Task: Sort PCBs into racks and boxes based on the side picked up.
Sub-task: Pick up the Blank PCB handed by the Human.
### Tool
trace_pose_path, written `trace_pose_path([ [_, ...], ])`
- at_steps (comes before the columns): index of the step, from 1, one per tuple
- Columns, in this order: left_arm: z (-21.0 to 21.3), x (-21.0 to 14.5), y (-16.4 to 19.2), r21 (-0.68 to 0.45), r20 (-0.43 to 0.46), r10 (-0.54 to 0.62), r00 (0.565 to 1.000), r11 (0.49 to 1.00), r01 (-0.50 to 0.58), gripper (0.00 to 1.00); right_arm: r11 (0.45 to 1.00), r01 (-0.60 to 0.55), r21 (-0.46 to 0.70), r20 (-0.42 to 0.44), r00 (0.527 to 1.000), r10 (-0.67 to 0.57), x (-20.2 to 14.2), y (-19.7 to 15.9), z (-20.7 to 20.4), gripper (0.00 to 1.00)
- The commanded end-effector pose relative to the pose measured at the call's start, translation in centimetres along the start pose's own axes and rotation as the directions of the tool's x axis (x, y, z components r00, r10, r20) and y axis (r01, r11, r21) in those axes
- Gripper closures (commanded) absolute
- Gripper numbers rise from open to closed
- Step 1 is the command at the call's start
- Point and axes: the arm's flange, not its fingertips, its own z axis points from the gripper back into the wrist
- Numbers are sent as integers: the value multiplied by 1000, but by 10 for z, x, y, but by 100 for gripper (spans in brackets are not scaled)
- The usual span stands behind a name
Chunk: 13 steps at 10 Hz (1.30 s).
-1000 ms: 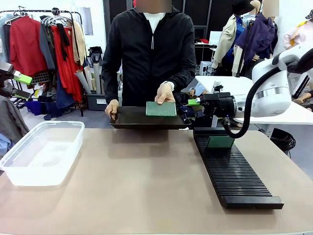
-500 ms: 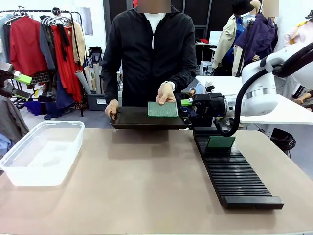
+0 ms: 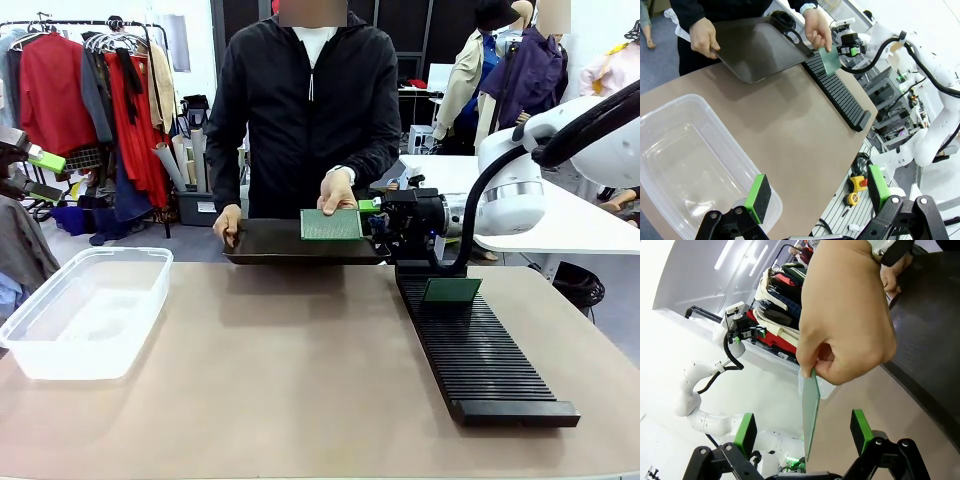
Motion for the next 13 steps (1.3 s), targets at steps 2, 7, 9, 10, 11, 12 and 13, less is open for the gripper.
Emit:
trace_pose_path([
  [2, 0, 0, -2, -7, 4, -1, 1000, 1000, 1, 0, 1000, 1, 25, 11, 1000, -1, 15, -2, -12, 0],
  [7, 0, 0, -2, -7, 4, -1, 1000, 1000, 1, 0, 1000, 8, 21, -8, 1000, -7, 18, -4, -22, 4],
  [9, 0, 0, -2, -7, 4, -1, 1000, 1000, 1, 0, 1000, 1, 23, -9, 1000, -1, 19, -4, -23, 16],
  [10, 0, 0, -2, -7, 4, -1, 1000, 1000, 1, 0, 1000, 1, 22, -6, 1000, -1, 19, -4, -22, 30],
  [11, 0, 0, -2, -7, 4, -1, 1000, 1000, 1, 0, 1000, -1, 21, -3, 1000, 1, 19, -4, -21, 47],
  [12, 0, 0, -2, -7, 4, -1, 1000, 1000, 1, 0, 1000, 2, 19, -2, 1000, -2, 18, -5, -22, 64],
  [13, 0, 0, -2, -7, 4, -1, 1000, 1000, 1, 0, 1000, 5, 15, -3, 1000, -5, 18, -6, -23, 83],
])
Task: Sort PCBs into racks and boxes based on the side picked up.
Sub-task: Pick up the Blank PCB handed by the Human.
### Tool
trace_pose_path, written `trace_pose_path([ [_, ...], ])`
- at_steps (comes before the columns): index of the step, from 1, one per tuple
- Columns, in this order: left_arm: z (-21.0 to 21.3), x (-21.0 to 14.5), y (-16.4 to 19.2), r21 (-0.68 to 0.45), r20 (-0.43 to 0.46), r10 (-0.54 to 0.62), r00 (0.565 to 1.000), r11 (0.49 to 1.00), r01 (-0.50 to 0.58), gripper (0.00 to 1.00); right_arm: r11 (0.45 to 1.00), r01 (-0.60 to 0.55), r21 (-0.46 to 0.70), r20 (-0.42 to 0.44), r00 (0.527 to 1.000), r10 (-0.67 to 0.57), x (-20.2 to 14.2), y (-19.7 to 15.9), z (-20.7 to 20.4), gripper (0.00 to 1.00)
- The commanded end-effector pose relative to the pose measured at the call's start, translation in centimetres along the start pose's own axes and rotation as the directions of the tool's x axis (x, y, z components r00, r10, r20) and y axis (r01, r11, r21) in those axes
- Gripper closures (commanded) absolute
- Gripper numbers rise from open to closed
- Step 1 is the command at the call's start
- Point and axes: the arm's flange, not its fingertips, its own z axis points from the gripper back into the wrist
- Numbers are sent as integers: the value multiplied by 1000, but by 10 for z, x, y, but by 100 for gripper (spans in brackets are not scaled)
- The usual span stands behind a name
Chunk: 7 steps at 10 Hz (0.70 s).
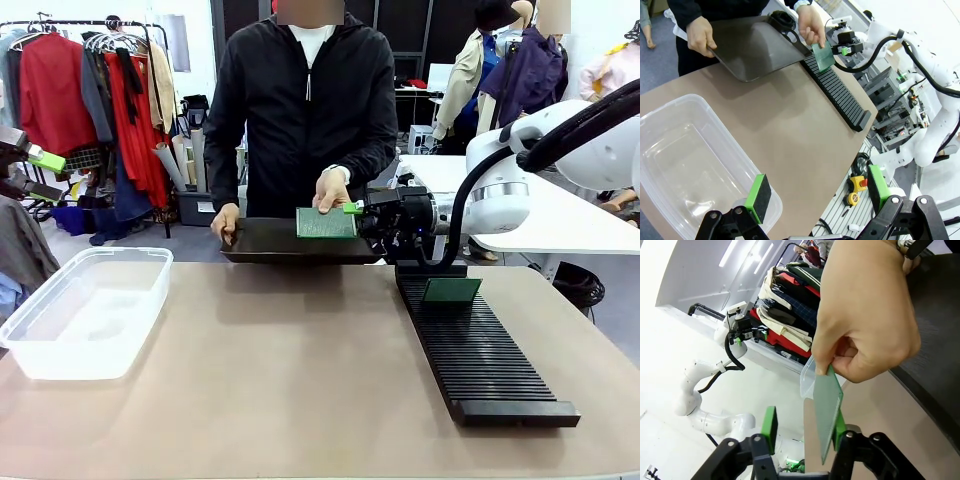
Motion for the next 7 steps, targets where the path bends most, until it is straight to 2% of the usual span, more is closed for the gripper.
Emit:
trace_pose_path([
  [1, 0, 0, -2, -7, 4, -1, 1000, 1000, 1, 0, 1000, 21, -14, 12, 1000, -21, 10, -3, -8, 100],
  [5, 0, 0, -2, -7, 4, -1, 1000, 1000, 1, 0, 999, 26, -23, 25, 999, -26, 14, -11, -14, 100],
  [7, 0, 0, -2, -7, 4, -1, 1000, 1000, 1, 0, 999, 34, -27, 64, 997, -32, 18, -17, -16, 100],
])
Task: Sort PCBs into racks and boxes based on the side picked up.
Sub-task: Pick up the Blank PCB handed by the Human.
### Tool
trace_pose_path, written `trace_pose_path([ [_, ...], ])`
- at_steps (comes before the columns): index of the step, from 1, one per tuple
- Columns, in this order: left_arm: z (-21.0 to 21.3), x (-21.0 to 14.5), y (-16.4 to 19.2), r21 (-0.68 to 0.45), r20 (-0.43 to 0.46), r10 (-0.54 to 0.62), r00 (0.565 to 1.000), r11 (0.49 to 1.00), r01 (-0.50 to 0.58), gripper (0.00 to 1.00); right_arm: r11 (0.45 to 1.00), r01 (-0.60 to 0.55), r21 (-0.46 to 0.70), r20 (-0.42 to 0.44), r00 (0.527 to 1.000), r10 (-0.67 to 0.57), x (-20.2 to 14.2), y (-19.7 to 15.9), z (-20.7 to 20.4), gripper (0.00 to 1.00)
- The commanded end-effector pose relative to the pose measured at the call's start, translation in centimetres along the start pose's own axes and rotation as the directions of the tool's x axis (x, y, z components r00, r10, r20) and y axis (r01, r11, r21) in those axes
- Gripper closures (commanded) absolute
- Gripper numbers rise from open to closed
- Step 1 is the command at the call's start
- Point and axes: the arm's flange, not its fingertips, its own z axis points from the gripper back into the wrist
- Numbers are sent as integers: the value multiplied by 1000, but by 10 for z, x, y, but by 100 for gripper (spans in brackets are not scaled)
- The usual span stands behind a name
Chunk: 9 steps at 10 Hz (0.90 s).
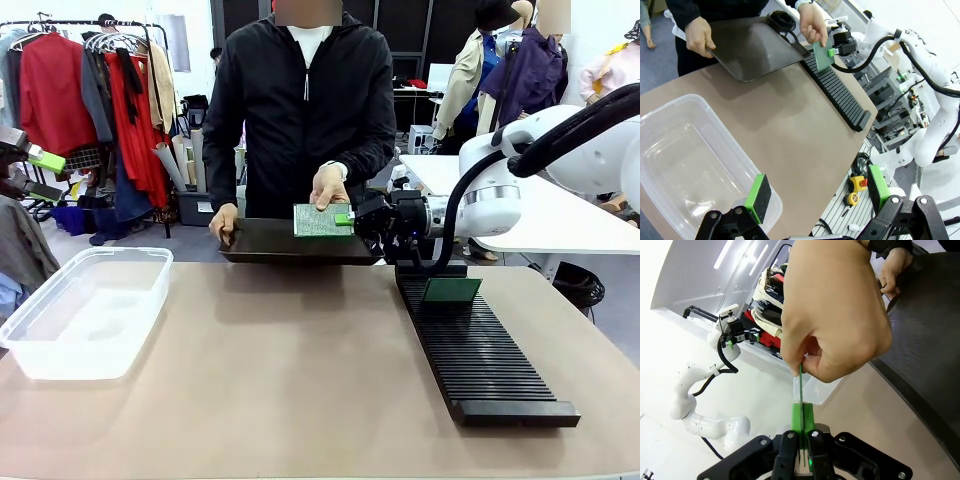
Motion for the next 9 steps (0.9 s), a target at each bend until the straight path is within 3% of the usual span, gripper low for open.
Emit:
trace_pose_path([
  [1, 0, 0, -2, -7, 4, -1, 1000, 1000, 1, 0, 999, 35, -6, 55, 998, -34, 16, -4, -9, 100],
  [3, 0, 0, -2, -7, 4, -1, 1000, 1000, 1, 0, 999, 36, -4, 46, 998, -36, 16, -3, -8, 100],
  [4, 0, 0, -2, -7, 4, -1, 1000, 1000, 1, 0, 999, 31, -8, -17, 999, -31, 10, -3, -1, 100],
  [9, 0, 0, -2, -7, 4, -1, 1000, 1000, 1, 0, 1000, 11, -2, 13, 1000, -11, 2, -5, -2, 100],
])
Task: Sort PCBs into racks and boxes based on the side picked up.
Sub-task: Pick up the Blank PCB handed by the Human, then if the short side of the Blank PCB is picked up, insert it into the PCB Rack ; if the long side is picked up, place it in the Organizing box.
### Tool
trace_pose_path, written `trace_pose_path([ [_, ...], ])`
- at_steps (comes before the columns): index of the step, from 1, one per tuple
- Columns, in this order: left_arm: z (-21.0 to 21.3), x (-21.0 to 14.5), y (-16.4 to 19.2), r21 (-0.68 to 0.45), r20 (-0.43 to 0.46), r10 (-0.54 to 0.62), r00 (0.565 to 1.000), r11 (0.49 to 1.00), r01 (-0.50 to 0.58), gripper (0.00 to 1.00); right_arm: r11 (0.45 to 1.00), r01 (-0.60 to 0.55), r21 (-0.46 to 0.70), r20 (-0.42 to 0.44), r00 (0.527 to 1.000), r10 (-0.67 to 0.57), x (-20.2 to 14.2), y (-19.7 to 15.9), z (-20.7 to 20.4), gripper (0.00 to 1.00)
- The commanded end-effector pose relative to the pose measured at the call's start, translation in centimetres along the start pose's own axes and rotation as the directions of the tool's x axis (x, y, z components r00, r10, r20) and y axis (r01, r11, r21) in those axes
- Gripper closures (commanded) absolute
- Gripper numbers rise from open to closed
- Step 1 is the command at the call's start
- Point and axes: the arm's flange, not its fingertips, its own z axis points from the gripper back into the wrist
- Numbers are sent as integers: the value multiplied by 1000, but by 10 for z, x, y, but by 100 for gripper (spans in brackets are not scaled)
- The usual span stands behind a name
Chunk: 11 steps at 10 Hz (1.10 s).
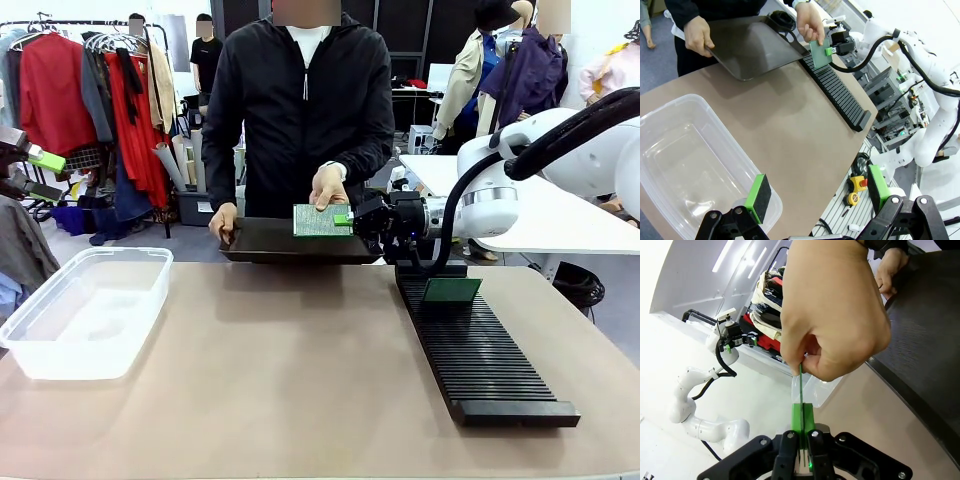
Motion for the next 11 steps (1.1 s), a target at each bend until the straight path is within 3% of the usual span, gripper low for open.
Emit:
trace_pose_path([
  [1, 0, 0, -2, -7, 4, -1, 1000, 1000, 1, 0, 1000, 0, 4, 4, 1000, 0, 0, 1, -2, 100],
  [11, 0, 0, -2, -7, 4, -1, 1000, 1000, 1, 0, 1000, 0, 4, 4, 1000, 0, 0, 1, -2, 100],
])
